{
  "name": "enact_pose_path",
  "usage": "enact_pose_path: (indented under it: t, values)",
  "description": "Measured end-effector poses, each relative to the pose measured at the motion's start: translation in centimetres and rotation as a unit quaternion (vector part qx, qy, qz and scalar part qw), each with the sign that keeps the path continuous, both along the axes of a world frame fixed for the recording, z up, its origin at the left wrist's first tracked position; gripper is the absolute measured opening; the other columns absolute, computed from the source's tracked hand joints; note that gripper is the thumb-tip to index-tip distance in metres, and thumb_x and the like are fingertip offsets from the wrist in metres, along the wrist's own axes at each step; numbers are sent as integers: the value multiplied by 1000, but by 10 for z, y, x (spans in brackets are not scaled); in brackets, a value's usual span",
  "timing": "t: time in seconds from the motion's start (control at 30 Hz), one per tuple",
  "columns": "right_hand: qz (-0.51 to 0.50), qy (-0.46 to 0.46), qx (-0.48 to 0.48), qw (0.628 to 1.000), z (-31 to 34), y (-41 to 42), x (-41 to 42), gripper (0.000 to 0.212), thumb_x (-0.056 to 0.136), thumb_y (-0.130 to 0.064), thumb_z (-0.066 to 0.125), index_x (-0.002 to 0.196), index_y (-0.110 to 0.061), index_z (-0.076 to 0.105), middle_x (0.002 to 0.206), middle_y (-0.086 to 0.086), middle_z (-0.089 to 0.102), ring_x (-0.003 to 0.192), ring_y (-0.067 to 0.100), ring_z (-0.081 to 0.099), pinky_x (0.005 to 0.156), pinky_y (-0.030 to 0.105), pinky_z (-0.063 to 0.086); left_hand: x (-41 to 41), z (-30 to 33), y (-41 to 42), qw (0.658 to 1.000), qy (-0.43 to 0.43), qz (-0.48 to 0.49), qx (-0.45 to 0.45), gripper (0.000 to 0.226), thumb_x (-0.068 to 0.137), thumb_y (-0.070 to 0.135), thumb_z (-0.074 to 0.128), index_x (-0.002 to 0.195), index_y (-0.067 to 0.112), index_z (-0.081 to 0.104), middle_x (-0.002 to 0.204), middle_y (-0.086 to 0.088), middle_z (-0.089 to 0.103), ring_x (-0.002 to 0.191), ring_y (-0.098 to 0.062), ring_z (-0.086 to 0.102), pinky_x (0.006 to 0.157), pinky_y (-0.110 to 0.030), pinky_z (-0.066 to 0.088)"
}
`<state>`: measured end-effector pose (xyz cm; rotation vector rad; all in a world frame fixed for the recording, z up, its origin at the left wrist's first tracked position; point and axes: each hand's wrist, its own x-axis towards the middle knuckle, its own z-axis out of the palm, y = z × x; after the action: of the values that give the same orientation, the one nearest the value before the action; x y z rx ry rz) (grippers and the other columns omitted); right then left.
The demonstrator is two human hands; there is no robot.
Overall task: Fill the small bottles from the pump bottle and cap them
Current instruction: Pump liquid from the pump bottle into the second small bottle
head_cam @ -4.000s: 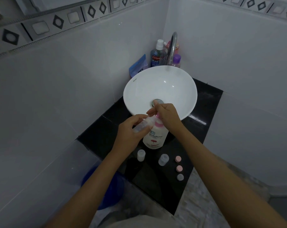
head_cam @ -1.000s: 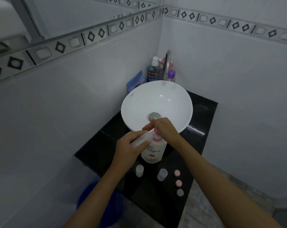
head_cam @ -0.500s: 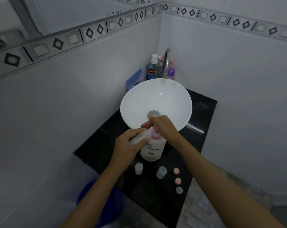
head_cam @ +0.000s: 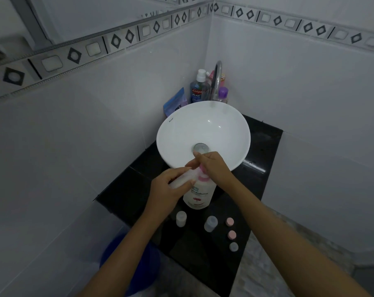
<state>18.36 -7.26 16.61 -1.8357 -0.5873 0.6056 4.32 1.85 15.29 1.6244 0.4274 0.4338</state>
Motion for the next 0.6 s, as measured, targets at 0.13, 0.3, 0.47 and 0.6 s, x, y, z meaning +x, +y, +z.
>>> enact_pose_path:
  t: [0.13,0.3,0.47,0.6]
  values:
    - [-3,-3,12,1000,2,1,3,43,98,-29,45,69,-20,75,65,-13,70,68,-5,64,66,1,43,1,4,2,1000,-8,2,21,33,78,18,76,110,20,69,107,4,70,102,-2,64,83,-16,53]
    - [-25,12,23,999,-7,4,2,46,98,-27,43,64,-23,73,57,-16,69,64,-7,63,64,1,43,3,2,0,1000,-16,3,15,28,78,17,76,105,24,70,103,7,70,98,0,64,76,-11,51]
    - [-19,17,3,1000,-14,2,-3,45,98,-27,43,67,-18,74,65,-7,71,75,12,65,73,23,50,1,-5,1,1000,19,-7,19,30,78,21,76,106,29,68,105,8,70,100,0,63,76,-11,51]
    - [-24,8,5,1000,-8,0,-3,46,97,-30,43,67,-18,75,75,4,72,82,20,64,78,28,49,-1,-2,3,999,17,-18,29,31,78,24,76,108,30,68,105,10,70,99,1,63,77,-13,52]
